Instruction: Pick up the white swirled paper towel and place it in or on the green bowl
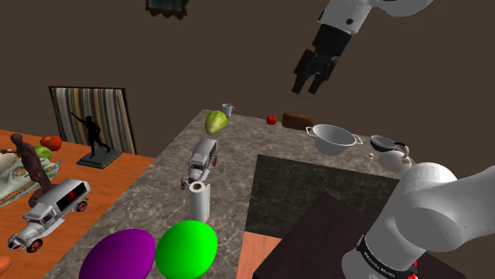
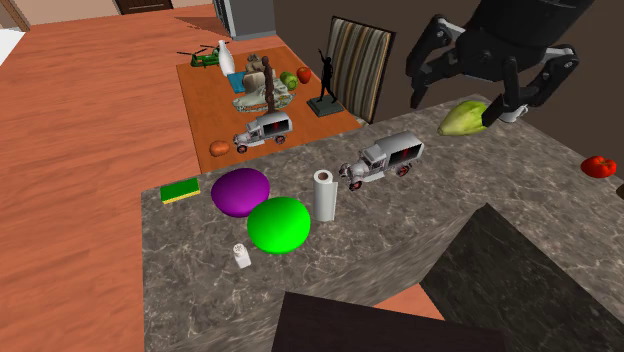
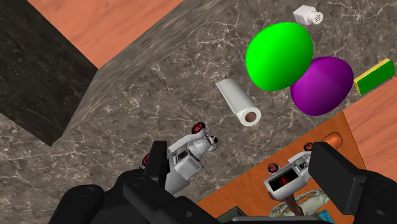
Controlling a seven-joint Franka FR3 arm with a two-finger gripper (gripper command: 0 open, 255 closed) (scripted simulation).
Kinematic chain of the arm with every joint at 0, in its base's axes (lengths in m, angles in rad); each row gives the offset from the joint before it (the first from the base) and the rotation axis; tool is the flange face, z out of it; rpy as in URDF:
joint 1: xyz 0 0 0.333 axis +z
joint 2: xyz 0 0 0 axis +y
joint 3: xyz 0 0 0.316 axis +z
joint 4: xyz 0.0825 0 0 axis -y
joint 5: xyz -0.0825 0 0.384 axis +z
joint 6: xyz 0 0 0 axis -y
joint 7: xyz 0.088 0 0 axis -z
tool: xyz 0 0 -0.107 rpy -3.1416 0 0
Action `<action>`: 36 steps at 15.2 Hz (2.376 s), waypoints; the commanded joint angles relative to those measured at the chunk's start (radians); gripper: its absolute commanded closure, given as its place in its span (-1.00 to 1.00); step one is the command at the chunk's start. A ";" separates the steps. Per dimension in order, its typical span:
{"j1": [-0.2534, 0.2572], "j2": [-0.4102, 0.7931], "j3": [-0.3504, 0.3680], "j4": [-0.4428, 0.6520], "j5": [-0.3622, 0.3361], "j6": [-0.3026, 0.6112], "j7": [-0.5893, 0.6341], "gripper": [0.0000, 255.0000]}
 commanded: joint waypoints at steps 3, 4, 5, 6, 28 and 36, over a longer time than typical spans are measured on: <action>0.009 0.038 0.020 -0.025 0.003 0.058 0.003 -1.00; 0.013 0.058 0.030 -0.036 0.004 0.088 0.005 -1.00; 0.017 0.080 0.040 -0.046 0.005 0.117 0.007 -1.00; 0.021 0.103 0.050 -0.055 0.006 0.146 0.009 -1.00; 0.078 0.819 0.234 0.059 -0.144 0.673 0.147 -1.00; 0.137 1.127 0.227 0.243 -0.287 0.753 0.241 -1.00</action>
